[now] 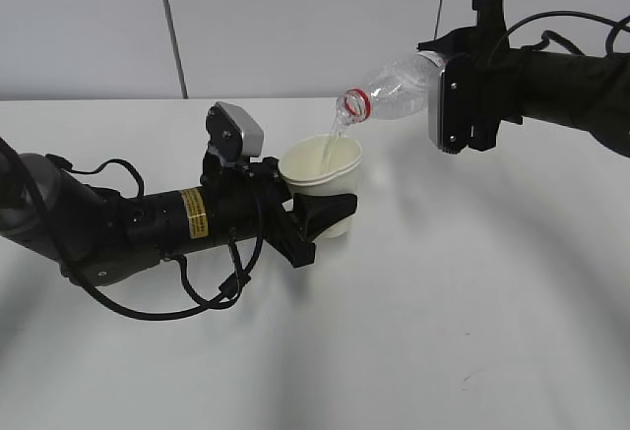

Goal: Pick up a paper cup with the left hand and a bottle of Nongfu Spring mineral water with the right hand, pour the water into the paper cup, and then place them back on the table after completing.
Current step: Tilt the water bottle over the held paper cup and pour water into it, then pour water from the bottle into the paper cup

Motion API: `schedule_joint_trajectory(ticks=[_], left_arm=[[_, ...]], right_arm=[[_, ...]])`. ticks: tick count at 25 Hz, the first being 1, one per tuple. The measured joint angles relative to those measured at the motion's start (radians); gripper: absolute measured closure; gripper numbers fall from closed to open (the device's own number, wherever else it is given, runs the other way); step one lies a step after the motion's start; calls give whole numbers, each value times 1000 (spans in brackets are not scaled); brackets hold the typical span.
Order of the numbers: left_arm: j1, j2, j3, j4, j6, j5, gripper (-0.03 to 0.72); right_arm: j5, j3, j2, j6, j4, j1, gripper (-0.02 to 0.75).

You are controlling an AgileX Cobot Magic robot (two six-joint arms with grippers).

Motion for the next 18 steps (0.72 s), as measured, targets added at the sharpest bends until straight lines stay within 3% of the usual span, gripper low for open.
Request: schedule_joint_trajectory(ticks=[18], left_arm=[[0, 0, 0, 5, 0, 0, 313]], right_arm=[[-4, 0, 0, -30, 0, 0, 329]])
